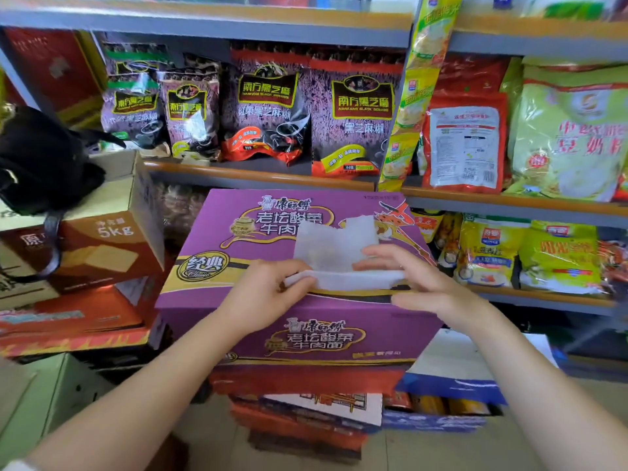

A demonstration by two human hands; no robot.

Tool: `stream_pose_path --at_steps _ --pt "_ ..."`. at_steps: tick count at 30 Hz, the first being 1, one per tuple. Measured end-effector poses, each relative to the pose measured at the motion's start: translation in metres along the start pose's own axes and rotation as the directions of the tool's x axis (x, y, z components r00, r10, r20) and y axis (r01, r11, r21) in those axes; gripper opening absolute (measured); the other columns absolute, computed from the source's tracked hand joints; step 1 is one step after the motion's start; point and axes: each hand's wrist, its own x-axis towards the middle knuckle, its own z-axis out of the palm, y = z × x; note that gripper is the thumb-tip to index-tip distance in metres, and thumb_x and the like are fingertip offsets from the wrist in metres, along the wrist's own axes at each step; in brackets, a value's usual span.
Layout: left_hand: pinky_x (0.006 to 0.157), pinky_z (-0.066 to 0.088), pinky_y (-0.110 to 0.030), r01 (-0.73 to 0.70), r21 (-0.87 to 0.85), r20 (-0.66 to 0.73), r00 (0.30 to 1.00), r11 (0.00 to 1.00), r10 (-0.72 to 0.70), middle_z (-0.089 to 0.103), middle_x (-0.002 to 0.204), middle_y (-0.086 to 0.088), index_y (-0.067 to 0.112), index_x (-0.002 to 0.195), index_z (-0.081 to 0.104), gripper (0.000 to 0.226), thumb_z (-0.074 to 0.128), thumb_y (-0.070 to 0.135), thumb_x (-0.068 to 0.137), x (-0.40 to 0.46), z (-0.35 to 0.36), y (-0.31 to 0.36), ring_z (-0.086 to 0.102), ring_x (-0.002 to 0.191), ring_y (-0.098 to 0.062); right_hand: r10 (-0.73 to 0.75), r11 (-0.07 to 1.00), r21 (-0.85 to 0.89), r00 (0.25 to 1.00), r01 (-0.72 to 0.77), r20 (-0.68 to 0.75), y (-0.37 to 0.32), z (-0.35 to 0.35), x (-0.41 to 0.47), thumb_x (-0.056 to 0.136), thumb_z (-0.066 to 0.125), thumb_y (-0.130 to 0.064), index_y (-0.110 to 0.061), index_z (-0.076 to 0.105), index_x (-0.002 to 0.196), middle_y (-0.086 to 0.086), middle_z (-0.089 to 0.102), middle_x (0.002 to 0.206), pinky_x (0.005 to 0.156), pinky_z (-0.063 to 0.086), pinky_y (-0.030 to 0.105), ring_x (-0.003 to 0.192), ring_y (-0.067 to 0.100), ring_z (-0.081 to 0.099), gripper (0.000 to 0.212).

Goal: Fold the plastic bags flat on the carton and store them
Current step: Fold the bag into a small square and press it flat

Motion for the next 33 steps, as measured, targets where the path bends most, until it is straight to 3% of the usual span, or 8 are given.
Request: stream_pose_path --at_steps 5,7,10,14,17,21,28,33 --pt "0.048 0.028 -0.016 -0.009 -0.032 -0.014 1.000 0.999 0.009 0.047 0.053 -0.011 0.015 0.078 0.059 0.039 0.039 0.047 0.083 -0.001 -0.005 0.004 0.038 0.051 -0.021 0.070 0.895 -0.425 0.984 -0.135 -0.166 -0.006 0.009 0.009 0.081 0.068 -0.038 -0.054 0.049 0.109 -0.021 0.055 0.129 0.099 0.042 0.027 0.119 0.000 0.051 0.038" --pt "0.049 0.029 -0.014 0.032 -0.022 -0.009 0.999 0.999 -0.032 0.043 0.050 -0.001 0.019 0.078 0.054 0.038 0.038 0.054 0.080 0.004 -0.006 0.001 0.040 0.053 -0.020 0.036 0.910 -0.399 0.980 -0.113 -0.197 -0.009 0.009 0.018 0.090 0.058 -0.029 -0.043 0.057 0.085 -0.025 0.068 0.091 0.078 0.046 0.025 0.085 -0.007 0.060 0.015" --pt "0.056 0.036 -0.012 0.136 0.020 0.001 0.991 0.991 -0.136 0.065 0.073 0.002 0.025 0.112 0.058 0.052 0.048 0.058 0.073 0.012 -0.003 -0.006 0.057 0.066 -0.014 0.060 0.956 -0.256 0.949 -0.144 -0.309 -0.004 0.006 0.027 0.094 0.051 -0.026 -0.027 0.056 0.065 -0.013 0.052 0.059 0.057 0.031 0.015 0.055 -0.002 0.044 0.030" --pt "0.066 0.044 -0.025 0.214 -0.052 -0.026 0.976 0.975 -0.216 0.068 0.081 0.001 0.021 0.110 0.058 0.047 0.055 0.053 0.075 0.023 0.000 -0.013 0.061 0.074 -0.018 0.116 0.970 -0.140 0.887 -0.197 -0.447 0.005 0.001 0.039 0.092 0.053 -0.034 -0.004 0.055 0.069 0.011 0.047 0.064 0.060 0.028 0.032 0.058 0.019 0.043 0.038" --pt "0.059 0.036 -0.038 0.285 0.036 -0.124 0.952 0.958 -0.278 0.058 0.066 -0.009 0.010 0.080 0.052 0.023 0.058 0.031 0.087 0.033 0.008 -0.010 0.054 0.069 -0.031 0.130 0.963 -0.134 0.839 -0.233 -0.529 0.008 -0.002 0.048 0.090 0.055 -0.029 -0.016 0.030 0.056 0.000 0.023 0.057 0.057 0.019 0.031 0.052 0.015 0.026 0.045" --pt "0.054 0.024 -0.035 0.356 0.232 -0.197 0.928 0.905 -0.315 0.036 0.053 0.002 0.019 0.062 0.027 0.038 0.052 0.028 0.089 0.042 0.017 -0.005 0.050 0.068 -0.037 0.117 0.910 -0.252 0.785 -0.331 -0.608 0.014 -0.001 0.060 0.089 0.055 -0.026 -0.016 0.028 0.055 0.000 0.026 0.054 0.053 0.019 0.032 0.053 0.017 0.028 0.045" --pt "0.062 0.036 -0.035 0.367 0.268 -0.228 0.923 0.891 -0.311 0.059 0.088 -0.006 0.014 0.095 0.048 0.017 0.057 0.023 0.084 0.047 0.020 0.001 0.057 0.088 -0.036 0.007 0.858 -0.367 0.724 -0.358 -0.689 0.017 -0.002 0.070 0.082 0.061 -0.019 -0.014 0.033 0.053 0.002 0.039 0.068 0.054 0.022 0.030 0.066 0.012 0.037 0.040" --pt "0.082 0.044 -0.037 0.325 0.249 -0.200 0.939 0.912 -0.280 0.044 0.129 -0.008 0.014 0.133 0.037 0.063 0.066 0.018 0.078 0.045 0.021 -0.002 0.050 0.111 -0.031 -0.020 0.872 -0.371 0.733 -0.320 -0.680 0.018 -0.003 0.076 0.080 0.062 -0.011 0.000 0.045 0.058 0.002 0.039 0.064 0.053 0.027 0.017 0.074 0.015 0.037 0.030"
